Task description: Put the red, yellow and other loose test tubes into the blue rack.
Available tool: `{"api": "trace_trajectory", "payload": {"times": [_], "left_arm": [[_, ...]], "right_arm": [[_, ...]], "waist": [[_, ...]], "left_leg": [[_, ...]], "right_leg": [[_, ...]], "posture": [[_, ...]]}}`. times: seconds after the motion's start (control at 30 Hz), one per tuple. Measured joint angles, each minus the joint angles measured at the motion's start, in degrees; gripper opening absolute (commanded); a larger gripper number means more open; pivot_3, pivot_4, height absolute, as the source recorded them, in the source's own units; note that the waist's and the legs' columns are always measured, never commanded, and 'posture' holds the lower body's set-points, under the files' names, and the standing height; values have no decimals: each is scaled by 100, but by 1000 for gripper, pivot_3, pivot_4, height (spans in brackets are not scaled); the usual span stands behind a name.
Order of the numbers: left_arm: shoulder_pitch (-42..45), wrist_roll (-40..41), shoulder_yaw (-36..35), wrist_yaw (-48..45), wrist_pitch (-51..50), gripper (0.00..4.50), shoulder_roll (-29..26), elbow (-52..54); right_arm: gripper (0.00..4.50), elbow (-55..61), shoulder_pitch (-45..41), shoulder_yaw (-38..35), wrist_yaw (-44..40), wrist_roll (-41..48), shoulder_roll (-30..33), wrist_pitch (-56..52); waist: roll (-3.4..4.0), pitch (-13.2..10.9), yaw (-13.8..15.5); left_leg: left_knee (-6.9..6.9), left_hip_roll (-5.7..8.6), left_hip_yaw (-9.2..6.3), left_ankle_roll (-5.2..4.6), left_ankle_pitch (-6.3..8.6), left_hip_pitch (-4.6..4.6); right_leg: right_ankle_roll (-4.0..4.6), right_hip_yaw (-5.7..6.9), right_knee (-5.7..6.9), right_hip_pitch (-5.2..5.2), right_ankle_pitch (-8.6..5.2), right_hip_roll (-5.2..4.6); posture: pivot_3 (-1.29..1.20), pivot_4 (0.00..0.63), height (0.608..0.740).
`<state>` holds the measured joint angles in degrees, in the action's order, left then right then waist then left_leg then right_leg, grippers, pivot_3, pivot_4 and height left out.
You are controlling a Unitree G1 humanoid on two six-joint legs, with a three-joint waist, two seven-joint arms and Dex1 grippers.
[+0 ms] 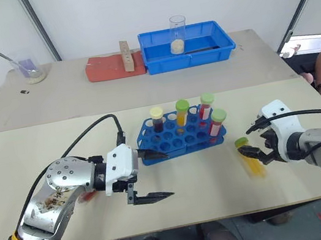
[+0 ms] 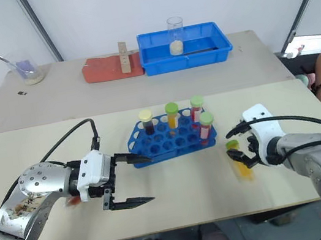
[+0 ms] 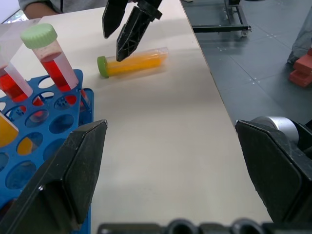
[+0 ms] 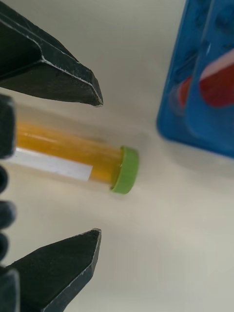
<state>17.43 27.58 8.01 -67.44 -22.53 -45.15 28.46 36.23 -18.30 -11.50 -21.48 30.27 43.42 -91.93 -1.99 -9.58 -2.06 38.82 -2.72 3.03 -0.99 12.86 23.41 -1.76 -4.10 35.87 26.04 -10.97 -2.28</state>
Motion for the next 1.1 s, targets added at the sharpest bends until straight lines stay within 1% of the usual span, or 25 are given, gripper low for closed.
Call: {"api": "trace_trajectory", "payload": {"times": [0.17, 0.2, 0.4, 0.43, 0.5, 0.7, 0.73, 0.87, 0.97, 1.03, 1.1], "left_arm": [[64, -39, 176, 60, -8, 4500, 97, 29], [63, -41, 202, 62, -8, 4500, 102, 45], [65, -55, 236, 104, -4, 4500, 139, 90], [63, -56, 247, 113, -3, 4500, 153, 100], [55, -70, 291, 150, -1, 4500, 165, 124], [18, -99, 346, 166, 18, 4500, 190, 197], [13, -101, 346, 165, 23, 4500, 190, 197], [-13, -107, 344, 157, 67, 4500, 189, 195], [-103, -51, 237, 167, 66, 4500, 172, 168], [-181, -18, 90, 181, 56, 4500, 161, 100], [-254, 140, -183, 264, 1, 4500, 162, 14]], "right_arm": [[4457, -957, -462, 457, -9, 415, 341, -15], [4457, -1271, -662, 648, -7, 510, 389, -15], [4457, -2261, -1298, 1334, 3, 716, 458, -16], [3924, -2336, -1328, 1380, 9, 725, 460, -16], [3360, -2484, -1462, 1526, 31, 764, 502, -15], [1256, -2689, -1631, 1714, 63, 768, 526, -15], [1046, -2692, -1631, 1718, 63, 777, 536, -15], [990, -2712, -1606, 1707, 60, 906, 629, -13], [990, -2525, -1306, 1501, -109, 1175, 939, -17], [989, -2193, -1046, 1267, -293, 1343, 1080, -3], [989, -1425, -624, 887, -640, 1620, 1202, 116]], "waist": [[-1, -1, -30], [-1, -1, -48], [-2, -1, -47], [-2, -1, -45], [-2, -1, -40], [-2, -1, -43], [-2, -1, -45], [-2, -1, -41], [-2, -1, 0], [-2, -1, -1], [-3, -2, -1]], "left_leg": [[1, 1, 0, 0, 0, 1], [-1, 0, 0, 0, 0, 1], [-3, 0, -3, -1, 0, 3], [-2, 0, -3, -1, 0, 5], [0, 1, -3, -1, 0, 8], [0, -1, -4, -1, 0, 5], [-1, -1, -4, -1, 0, 4], [-1, -1, -5, -1, 0, 6], [-1, -1, -7, -1, 0, 12], [0, -1, -6, -2, 0, 13], [-1, -4, -10, -2, 1, 12]], "right_leg": [[-7, -3, -2, 0, 4, 0], [-7, -3, -2, 0, 4, 2], [-25, -2, -3, 1, 15, 3], [-26, -2, -4, 1, 16, 3], [-29, -3, -8, 1, 17, 2], [-28, -2, -6, 1, 17, 4], [-28, -2, -6, 0, 17, 5], [-29, -2, -6, 1, 17, 5], [-32, 0, -7, 4, 16, 4], [-36, -1, -7, 4, 18, 4], [-44, 4, -4, 6, 21, 5]], "posture": [[0, 150, 740], [0, 150, 740], [0, 150, 740], [0, 150, 740], [0, 150, 740], [0, 150, 740], [0, 150, 740], [0, 150, 740], [0, 150, 740], [0, 150, 740], [0, 150, 740]]}}
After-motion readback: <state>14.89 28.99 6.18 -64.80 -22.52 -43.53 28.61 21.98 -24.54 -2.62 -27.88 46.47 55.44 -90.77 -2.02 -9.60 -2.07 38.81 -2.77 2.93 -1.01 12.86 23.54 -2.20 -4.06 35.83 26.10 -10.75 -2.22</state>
